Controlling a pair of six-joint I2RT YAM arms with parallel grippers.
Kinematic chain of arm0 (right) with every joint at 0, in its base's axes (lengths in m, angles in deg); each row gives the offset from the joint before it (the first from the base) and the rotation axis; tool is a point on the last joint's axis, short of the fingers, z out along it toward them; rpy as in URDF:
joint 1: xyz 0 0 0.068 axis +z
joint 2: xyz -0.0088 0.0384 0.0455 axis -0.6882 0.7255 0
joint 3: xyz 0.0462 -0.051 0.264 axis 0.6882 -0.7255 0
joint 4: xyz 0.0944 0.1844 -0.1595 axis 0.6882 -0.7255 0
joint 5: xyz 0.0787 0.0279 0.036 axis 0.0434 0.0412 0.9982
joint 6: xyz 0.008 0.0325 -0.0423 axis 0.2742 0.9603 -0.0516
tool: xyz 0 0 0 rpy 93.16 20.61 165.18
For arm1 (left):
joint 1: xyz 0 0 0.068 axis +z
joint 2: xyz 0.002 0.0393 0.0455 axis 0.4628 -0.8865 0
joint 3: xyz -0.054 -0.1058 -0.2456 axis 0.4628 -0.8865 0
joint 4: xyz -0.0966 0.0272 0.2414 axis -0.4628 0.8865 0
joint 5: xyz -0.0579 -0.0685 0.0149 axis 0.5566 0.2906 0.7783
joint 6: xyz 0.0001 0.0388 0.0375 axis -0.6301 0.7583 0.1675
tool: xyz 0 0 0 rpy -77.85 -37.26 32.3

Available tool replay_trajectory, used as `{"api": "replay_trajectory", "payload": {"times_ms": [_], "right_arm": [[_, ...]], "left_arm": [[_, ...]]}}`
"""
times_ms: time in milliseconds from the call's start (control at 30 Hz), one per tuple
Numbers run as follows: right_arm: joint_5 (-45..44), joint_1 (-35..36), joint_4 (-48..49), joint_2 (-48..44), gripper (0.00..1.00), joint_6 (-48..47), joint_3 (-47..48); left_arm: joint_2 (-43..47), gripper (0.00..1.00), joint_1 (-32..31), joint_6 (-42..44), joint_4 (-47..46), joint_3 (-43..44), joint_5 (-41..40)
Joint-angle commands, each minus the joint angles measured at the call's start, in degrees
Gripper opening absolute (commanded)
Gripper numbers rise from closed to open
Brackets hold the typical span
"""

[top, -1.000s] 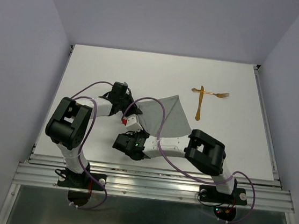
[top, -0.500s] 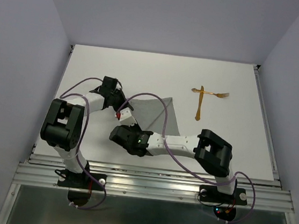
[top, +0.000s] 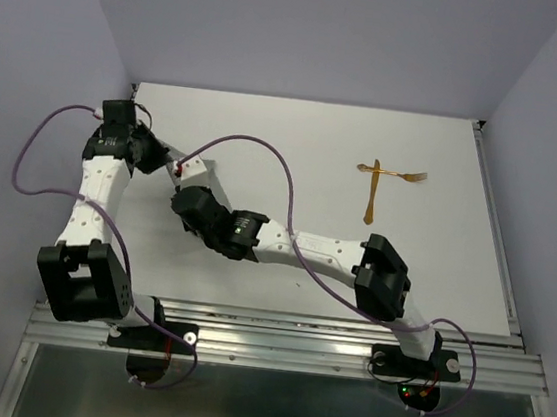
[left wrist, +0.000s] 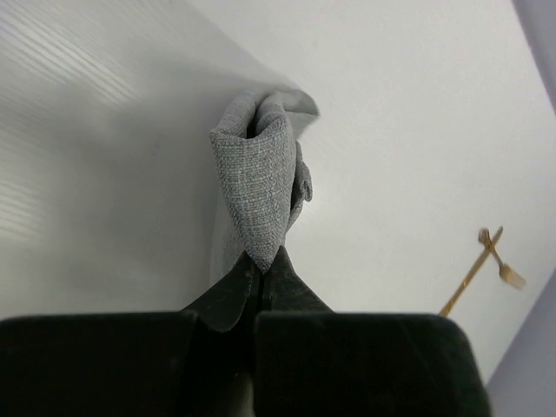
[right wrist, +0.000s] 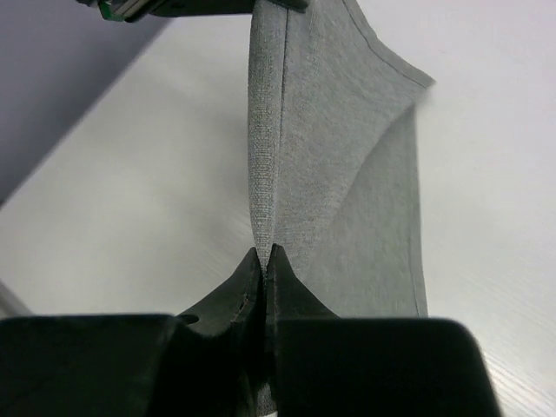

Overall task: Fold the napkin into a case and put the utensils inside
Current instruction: Pick up the upper triangle-folded napkin from the center of the board, then turn over the upper triangle folded napkin at the center of the board.

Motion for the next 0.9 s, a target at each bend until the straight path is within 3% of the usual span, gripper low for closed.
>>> {"api": "replay_trajectory", "payload": {"times_ms": [0,200,367,467,633,867], "right_arm": [[13.48,3.03,-1.62,2.72,0.01,0.02,10.0],[20.53,3.56,1.27,1.76,0.01,1.43,12.93],[19.4,3.56,5.75,-3.33,0.01,3.97,5.92],[21.07,0.75,9.08,-6.67,0.01,8.53,-3.9],[27.29,-8.37,13.04,-11.67,0.01,19.07,-18.3],[25.38,-15.33,16.39,-20.55,0.01,24.09,-40.55]], "left_arm": [[6.55,0.0,3.96,4.06,-1.67,8.92,-18.82],[10.52,0.0,4.66,7.66,3.87,17.19,-31.93],[10.53,0.0,4.49,9.51,3.52,20.98,-33.17],[7.81,0.0,1.95,8.72,2.39,20.11,-33.43],[-1.04,0.0,-9.36,6.09,-1.92,17.03,-36.59],[-21.09,0.0,-21.77,1.87,-5.7,22.82,-35.98]]}}
